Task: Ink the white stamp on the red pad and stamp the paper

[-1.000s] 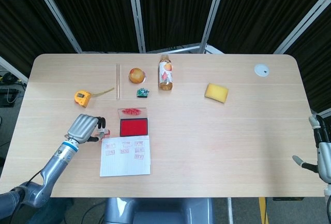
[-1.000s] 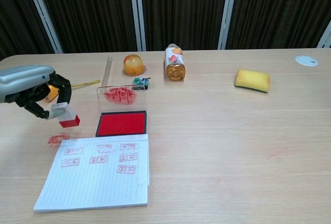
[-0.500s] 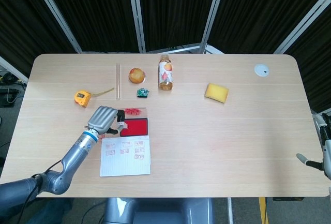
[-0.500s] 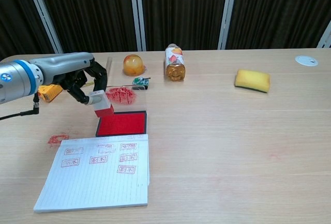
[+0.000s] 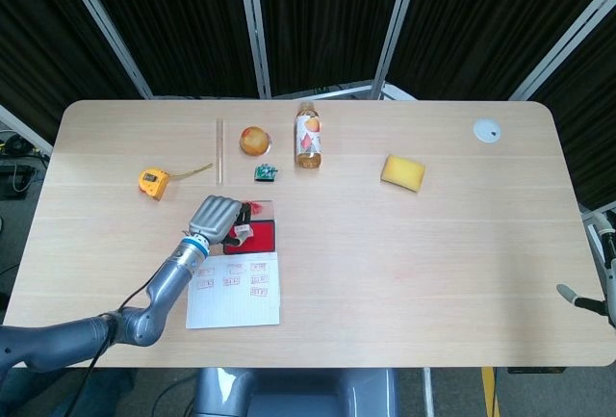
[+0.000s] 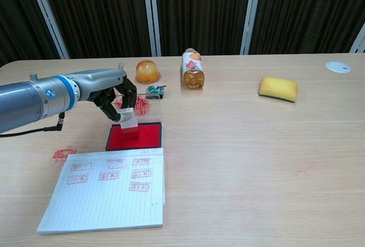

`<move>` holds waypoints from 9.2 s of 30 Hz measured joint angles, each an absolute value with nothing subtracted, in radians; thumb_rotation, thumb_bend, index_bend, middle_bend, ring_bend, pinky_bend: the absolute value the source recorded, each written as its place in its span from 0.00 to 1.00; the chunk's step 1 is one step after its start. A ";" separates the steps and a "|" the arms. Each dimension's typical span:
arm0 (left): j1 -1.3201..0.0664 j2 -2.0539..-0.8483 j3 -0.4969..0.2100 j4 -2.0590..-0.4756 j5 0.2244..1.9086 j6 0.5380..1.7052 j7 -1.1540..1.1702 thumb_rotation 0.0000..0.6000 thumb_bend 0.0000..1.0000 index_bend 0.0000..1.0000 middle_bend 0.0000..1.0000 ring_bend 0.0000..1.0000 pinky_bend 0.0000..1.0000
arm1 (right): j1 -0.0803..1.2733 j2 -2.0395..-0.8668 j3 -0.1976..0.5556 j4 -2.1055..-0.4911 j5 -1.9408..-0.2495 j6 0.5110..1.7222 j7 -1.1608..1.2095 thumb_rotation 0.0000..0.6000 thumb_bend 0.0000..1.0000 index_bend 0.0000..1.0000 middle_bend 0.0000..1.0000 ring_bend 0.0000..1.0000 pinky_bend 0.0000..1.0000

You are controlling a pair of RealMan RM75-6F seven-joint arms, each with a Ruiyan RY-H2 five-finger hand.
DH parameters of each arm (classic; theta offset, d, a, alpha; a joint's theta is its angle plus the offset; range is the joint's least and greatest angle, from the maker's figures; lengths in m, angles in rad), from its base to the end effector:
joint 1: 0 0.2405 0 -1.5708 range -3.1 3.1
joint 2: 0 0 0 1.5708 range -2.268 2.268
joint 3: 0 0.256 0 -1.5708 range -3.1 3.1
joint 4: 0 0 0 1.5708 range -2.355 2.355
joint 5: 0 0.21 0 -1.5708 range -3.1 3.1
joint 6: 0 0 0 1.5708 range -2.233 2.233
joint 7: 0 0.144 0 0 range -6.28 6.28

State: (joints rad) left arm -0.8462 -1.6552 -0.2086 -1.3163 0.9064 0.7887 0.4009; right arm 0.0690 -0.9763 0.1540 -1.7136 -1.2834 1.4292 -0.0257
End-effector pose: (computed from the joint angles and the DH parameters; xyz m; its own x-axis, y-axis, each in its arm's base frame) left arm -0.1433 0.3698 -0.0546 0.4536 0.3920 0.8004 0.8823 -0.3243 -0.3412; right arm -0.3231 -0.1937 0.2140 0.4223 0.0383 0.9056 -0.8915 0.1985 0.4073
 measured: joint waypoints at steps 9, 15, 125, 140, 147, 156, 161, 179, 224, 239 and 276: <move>-0.853 -1.679 -0.188 -1.270 0.914 0.786 0.381 1.00 0.42 0.55 0.55 0.82 0.93 | 0.074 -0.981 0.156 -1.705 -1.273 1.421 -0.029 1.00 0.00 0.00 0.00 0.00 0.00; -0.852 -1.697 -0.172 -1.236 0.928 0.783 0.368 1.00 0.42 0.55 0.55 0.82 0.93 | 0.075 -0.984 0.155 -1.702 -1.270 1.417 -0.032 1.00 0.00 0.00 0.00 0.00 0.00; -0.627 -1.570 0.046 -1.582 1.178 0.954 0.440 1.00 0.44 0.57 0.55 0.82 0.93 | 0.062 -0.956 0.149 -1.708 -1.292 1.425 0.032 1.00 0.00 0.00 0.00 0.00 0.00; -0.612 -1.605 0.057 -1.534 1.194 0.951 0.459 1.00 0.44 0.57 0.55 0.82 0.93 | 0.063 -0.955 0.149 -1.705 -1.291 1.424 0.037 1.00 0.00 0.00 0.00 0.00 0.00; -0.608 -1.610 0.054 -1.521 1.194 0.945 0.455 1.00 0.44 0.57 0.55 0.82 0.93 | 0.063 -0.956 0.149 -1.703 -1.291 1.423 0.034 1.00 0.00 0.00 0.00 0.00 0.00; -0.601 -1.618 0.054 -1.499 1.202 0.936 0.441 1.00 0.44 0.57 0.55 0.82 0.93 | 0.064 -0.958 0.149 -1.702 -1.288 1.422 0.032 1.00 0.00 0.00 0.00 0.00 0.00; -0.598 -1.621 0.054 -1.490 1.205 0.934 0.439 1.00 0.44 0.57 0.55 0.82 0.93 | 0.064 -0.958 0.149 -1.701 -1.287 1.421 0.031 1.00 0.00 0.00 0.00 0.00 0.00; -0.596 -1.621 0.043 -1.477 1.218 0.924 0.412 1.00 0.44 0.57 0.55 0.82 0.93 | 0.067 -0.962 0.150 -1.696 -1.282 1.416 0.026 1.00 0.00 0.00 0.00 0.00 0.00; -0.603 -1.467 -0.048 -1.262 1.196 0.835 0.079 1.00 0.42 0.54 0.54 0.81 0.93 | 0.070 -0.987 0.138 -1.705 -1.290 1.420 -0.036 1.00 0.00 0.00 0.00 0.00 0.00; -0.602 -1.522 -0.040 -1.207 1.218 0.839 0.108 1.00 0.31 0.48 0.48 0.80 0.92 | 0.072 -0.988 0.139 -1.699 -1.282 1.413 -0.036 1.00 0.00 0.00 0.00 0.00 0.00; -0.491 -1.323 -0.041 -1.519 1.347 1.159 0.174 1.00 0.00 0.07 0.03 0.31 0.34 | 0.056 -0.966 0.121 -1.739 -1.351 1.449 -0.009 1.00 0.00 0.00 0.00 0.00 0.00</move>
